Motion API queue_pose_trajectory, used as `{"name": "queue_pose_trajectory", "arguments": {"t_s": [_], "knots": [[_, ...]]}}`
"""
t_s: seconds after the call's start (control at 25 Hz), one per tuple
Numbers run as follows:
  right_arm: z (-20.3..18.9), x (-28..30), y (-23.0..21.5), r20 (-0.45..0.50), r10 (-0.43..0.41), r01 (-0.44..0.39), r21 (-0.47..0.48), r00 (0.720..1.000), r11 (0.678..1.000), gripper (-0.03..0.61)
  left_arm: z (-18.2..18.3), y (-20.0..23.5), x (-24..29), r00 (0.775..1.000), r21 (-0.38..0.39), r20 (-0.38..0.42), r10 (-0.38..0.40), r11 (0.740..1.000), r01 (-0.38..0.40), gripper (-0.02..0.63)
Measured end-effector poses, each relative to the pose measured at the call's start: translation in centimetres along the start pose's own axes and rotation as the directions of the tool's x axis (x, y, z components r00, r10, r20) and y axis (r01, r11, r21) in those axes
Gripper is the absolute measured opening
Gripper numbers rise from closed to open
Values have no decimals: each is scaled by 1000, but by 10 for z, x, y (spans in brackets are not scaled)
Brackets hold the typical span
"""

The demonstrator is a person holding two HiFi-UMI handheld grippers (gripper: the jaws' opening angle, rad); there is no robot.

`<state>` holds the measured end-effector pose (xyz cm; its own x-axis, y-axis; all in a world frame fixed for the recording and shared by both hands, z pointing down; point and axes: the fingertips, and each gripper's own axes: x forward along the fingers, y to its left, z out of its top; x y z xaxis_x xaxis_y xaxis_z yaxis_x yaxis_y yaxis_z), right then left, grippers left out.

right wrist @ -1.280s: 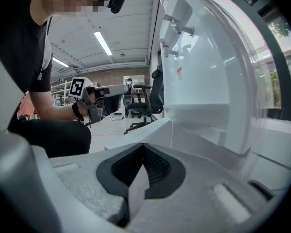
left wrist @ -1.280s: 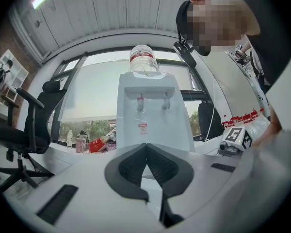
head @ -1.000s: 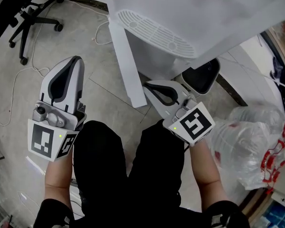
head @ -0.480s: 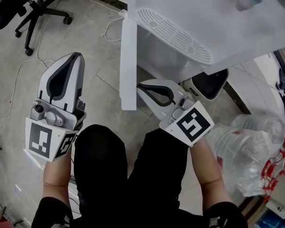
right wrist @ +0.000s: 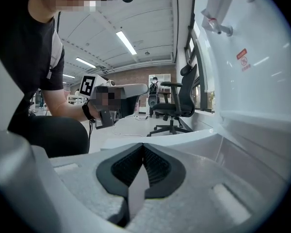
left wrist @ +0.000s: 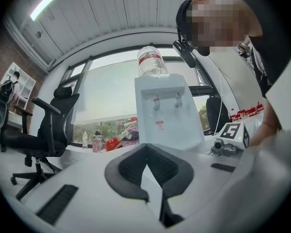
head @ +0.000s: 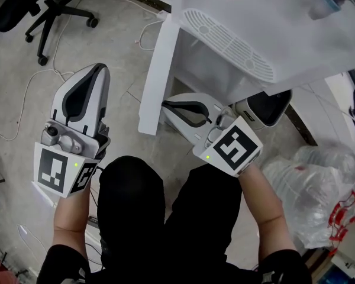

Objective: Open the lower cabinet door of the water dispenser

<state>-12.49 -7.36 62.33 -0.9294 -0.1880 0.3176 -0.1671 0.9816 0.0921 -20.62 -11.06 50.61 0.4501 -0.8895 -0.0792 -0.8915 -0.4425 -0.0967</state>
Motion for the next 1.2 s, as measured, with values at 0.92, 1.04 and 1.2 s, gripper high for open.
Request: {"name": "queue_pose_trajectory", "arguments": {"t_s": [0.92, 1.04, 1.2], "knots": [[20, 60, 1, 39, 35, -33, -52, 999, 998, 5, -5, 42, -18, 992, 21, -12, 124, 992, -124, 8], [22, 67, 0, 56, 38, -35, -52, 998, 998, 5, -4, 48, -19, 991, 29, -11, 137, 990, -137, 8], [27, 76, -2, 101, 25, -23, -28, 995, 999, 5, -6, 54, -20, 989, 36, -13, 144, 989, -144, 8]]}}
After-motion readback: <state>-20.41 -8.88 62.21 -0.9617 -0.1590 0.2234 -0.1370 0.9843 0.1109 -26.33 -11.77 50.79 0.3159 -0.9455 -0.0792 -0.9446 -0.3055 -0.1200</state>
